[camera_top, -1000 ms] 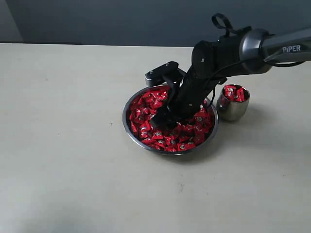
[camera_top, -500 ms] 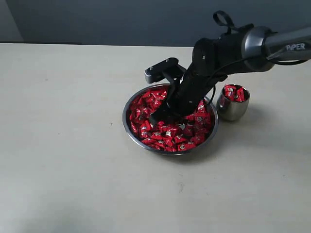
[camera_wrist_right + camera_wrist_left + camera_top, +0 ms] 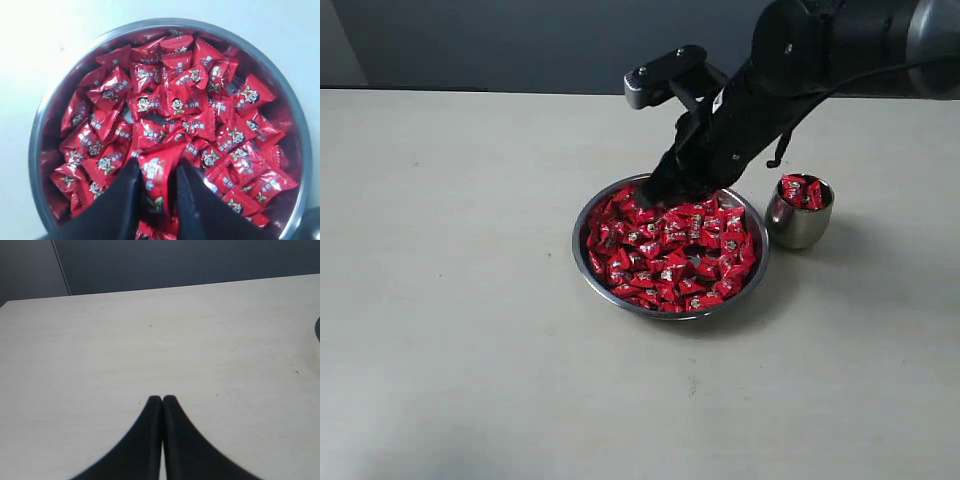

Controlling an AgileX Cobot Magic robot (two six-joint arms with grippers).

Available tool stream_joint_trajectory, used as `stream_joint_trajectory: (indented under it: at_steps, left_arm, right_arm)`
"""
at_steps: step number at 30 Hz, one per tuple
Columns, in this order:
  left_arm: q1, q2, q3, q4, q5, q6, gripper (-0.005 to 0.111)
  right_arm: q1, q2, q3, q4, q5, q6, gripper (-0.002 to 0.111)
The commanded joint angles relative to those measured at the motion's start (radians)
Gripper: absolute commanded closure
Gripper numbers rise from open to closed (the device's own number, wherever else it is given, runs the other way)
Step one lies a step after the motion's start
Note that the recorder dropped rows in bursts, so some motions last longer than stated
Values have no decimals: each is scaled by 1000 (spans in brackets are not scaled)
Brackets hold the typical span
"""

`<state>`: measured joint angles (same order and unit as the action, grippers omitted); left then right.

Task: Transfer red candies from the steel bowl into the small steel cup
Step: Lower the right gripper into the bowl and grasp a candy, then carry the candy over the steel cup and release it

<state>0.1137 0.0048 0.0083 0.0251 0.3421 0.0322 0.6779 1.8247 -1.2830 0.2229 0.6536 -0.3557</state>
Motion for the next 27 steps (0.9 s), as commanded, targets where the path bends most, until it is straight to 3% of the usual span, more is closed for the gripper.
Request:
stream_joint_trajectory:
  at_steps: [1,5,8,27]
  left_arm:
    - [-5,-5,-8,2,-5,-3,106]
    - [-5,-5,-8,2,-5,-3,106]
    - [-5,-5,-8,2,-5,-3,106]
    - [-5,-5,-8,2,-5,-3,106]
  right_arm:
    - [-4,-5,-4,21,71,11,99]
    - [-4,39,4,35,71,11,71]
    - [-1,83,4,57,70,11,59]
    - [-1,205,2,106,-127,85,59]
